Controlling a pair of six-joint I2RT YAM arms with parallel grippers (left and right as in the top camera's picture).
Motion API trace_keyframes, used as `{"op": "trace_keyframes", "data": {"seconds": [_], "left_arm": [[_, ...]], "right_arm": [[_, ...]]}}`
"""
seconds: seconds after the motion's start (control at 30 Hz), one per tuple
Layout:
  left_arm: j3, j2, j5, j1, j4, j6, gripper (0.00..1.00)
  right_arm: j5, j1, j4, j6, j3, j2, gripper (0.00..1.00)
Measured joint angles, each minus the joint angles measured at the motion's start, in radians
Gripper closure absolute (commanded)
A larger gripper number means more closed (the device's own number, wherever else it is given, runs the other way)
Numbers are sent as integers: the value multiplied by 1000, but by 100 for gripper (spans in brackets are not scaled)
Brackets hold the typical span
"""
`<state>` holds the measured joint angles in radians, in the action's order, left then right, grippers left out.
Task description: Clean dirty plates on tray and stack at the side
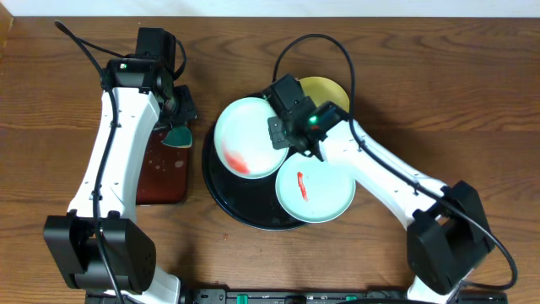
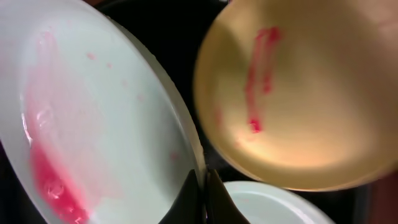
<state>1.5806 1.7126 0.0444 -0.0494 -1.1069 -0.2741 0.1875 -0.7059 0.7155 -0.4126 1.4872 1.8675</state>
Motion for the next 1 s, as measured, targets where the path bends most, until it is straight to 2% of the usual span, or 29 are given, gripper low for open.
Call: {"op": "trace_keyframes", "data": {"seconds": [0.6,1.0], "left_arm": [[0,0,0,0,4,0,92],[0,0,0,0,4,0,92]], "right_arm": [[758,-270,2,66,0,-11,99],[982,-332,-2,67,0,-11,99]]}}
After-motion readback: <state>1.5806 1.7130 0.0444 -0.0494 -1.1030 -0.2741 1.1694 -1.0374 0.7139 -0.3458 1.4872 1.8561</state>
